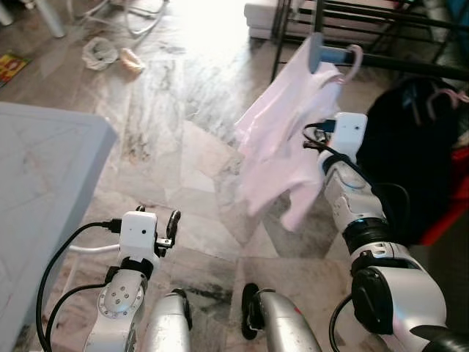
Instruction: Hang hanger
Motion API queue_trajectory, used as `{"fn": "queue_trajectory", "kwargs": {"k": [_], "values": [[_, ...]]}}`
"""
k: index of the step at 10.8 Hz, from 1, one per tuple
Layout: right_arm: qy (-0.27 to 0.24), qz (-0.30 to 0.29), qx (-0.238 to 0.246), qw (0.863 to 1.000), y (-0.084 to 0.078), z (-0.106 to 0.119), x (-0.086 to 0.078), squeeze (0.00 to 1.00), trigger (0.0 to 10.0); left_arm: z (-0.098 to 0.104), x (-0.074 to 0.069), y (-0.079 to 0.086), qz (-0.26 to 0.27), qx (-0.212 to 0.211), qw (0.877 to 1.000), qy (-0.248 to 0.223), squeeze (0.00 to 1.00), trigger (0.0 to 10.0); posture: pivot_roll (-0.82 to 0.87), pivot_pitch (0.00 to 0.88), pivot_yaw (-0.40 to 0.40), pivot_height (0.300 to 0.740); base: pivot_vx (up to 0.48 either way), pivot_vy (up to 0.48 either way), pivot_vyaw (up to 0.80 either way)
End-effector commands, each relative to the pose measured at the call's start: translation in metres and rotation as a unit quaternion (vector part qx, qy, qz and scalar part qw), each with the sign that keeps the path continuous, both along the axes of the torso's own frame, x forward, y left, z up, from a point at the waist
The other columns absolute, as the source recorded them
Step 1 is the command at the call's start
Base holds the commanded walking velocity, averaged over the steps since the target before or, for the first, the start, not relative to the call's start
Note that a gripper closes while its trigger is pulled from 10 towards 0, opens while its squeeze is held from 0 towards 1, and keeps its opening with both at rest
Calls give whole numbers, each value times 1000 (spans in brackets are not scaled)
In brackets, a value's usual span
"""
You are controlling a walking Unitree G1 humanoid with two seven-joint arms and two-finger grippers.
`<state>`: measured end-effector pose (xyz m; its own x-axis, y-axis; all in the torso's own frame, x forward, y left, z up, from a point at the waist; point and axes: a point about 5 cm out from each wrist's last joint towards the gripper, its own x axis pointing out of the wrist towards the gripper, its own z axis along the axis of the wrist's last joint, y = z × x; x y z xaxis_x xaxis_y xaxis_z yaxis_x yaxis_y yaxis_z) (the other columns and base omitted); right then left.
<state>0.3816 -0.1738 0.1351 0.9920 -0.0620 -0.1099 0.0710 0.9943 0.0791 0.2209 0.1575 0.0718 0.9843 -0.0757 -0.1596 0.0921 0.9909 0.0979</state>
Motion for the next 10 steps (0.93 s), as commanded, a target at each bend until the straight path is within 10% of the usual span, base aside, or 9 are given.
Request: {"fn": "queue_trajectory", "kwargs": {"k": [1, 4, 6, 10], "values": [[66, -6, 11, 998, -4, -33, -13, 0, 10000, -4, -3, 1, -2, 4, 1000, 13, 0, 10000, 119, 287, -1, 740, 0, 0, 0], [55, -16, -1, 998, -13, -29, -13, 0, 10000, -5, -4, 0, 1, 3, 1000, 14, 0, 10000, 123, 285, -4, 740, 0, 0, 0], [49, -16, 4, 999, -15, -31, -17, 1000, 10000, -5, -4, 1, 1, 3, 1000, 15, 0, 10000, 123, 285, -4, 740, 0, 0, 0], [-20, 39, -76, 996, -1, -32, -36, 1000, 10000, -6, -4, 1, 4, 1, 1000, 18, 0, 10000, 114, 287, -12, 740, 0, 0, 0]]}}
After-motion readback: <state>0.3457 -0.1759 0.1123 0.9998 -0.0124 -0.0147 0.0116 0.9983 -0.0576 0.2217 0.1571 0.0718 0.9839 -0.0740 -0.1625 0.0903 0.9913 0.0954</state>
